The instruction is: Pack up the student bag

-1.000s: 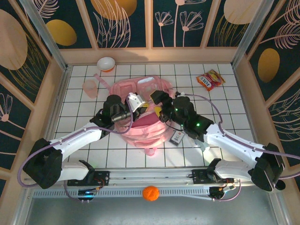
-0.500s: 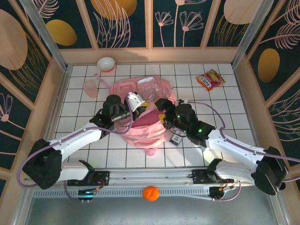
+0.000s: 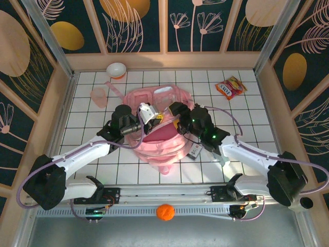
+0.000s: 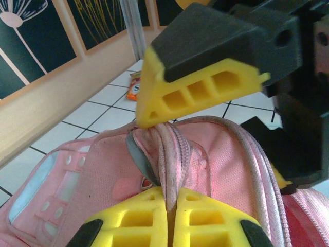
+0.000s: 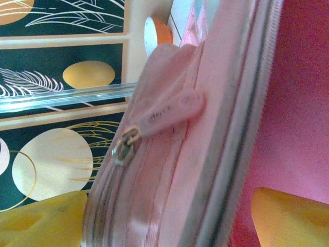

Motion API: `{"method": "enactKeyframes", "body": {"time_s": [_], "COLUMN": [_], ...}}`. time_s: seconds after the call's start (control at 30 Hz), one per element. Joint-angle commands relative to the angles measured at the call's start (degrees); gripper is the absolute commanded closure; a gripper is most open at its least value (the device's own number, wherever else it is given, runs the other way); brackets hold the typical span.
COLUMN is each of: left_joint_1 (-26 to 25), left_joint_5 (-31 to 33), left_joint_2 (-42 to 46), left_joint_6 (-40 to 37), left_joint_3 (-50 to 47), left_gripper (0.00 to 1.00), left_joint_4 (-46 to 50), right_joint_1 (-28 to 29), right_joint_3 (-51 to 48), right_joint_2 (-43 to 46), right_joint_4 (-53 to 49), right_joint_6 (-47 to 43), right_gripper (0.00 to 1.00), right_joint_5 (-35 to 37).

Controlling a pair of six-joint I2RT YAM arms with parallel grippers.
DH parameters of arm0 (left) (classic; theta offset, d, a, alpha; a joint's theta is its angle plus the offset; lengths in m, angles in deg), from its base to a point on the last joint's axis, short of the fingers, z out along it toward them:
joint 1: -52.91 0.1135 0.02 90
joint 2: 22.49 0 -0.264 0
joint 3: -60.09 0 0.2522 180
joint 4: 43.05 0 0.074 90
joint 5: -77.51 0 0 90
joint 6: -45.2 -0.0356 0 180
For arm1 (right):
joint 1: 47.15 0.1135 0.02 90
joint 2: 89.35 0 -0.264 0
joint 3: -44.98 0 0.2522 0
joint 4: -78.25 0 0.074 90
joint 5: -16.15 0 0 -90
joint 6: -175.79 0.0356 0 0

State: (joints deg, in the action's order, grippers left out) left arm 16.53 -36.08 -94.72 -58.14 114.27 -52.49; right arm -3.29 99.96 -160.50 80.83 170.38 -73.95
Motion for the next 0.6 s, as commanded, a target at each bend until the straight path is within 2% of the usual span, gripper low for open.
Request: {"method": "enactKeyframes", "body": {"time_s": [0.0,0.07,0.2,0.33,0.4,0.47,0.57], "left_joint_1": [-0.18,-0.18,-0.23,-0.2,-0.18,-0.18,-0.18], "left_joint_5": [-3.05,-2.3,4.02,7.76,7.95,8.13,9.44], "left_joint_2": [2.06,1.67,1.49,0.96,0.23,-0.38,-0.71], "left_joint_6": [-1.87,-2.51,-3.34,-4.45,-4.33,-3.93,-2.63], "left_joint_3": [2.3,2.73,2.54,3.2,4.02,4.81,4.99], "left_gripper": [1.0,1.0,1.0,1.0,1.0,0.97,0.91], "left_joint_4": [-4.76,-3.34,-2.56,-0.48,0.86,1.85,1.94], "right_joint_1": [-1.2,-1.98,-3.8,-5.46,-6.29,-7.19,-8.54], "right_joint_3": [1.45,2.06,3.55,5.08,6.05,6.84,6.59], "right_joint_2": [-2.69,-3.99,-7.54,-11.18,-12.85,-14.34,-16.16], "right_joint_4": [2.72,2.56,1.27,1.23,0.78,0.17,1.26], "right_joint_6": [0.48,0.1,-0.82,-1.93,-3.05,-3.89,-3.91], "right_gripper": [0.19,0.2,0.21,0.28,0.38,0.54,0.67], "right_joint_5": [-2.24,-3.45,-7.07,-10.42,-12.02,-13.68,-16.01]}}
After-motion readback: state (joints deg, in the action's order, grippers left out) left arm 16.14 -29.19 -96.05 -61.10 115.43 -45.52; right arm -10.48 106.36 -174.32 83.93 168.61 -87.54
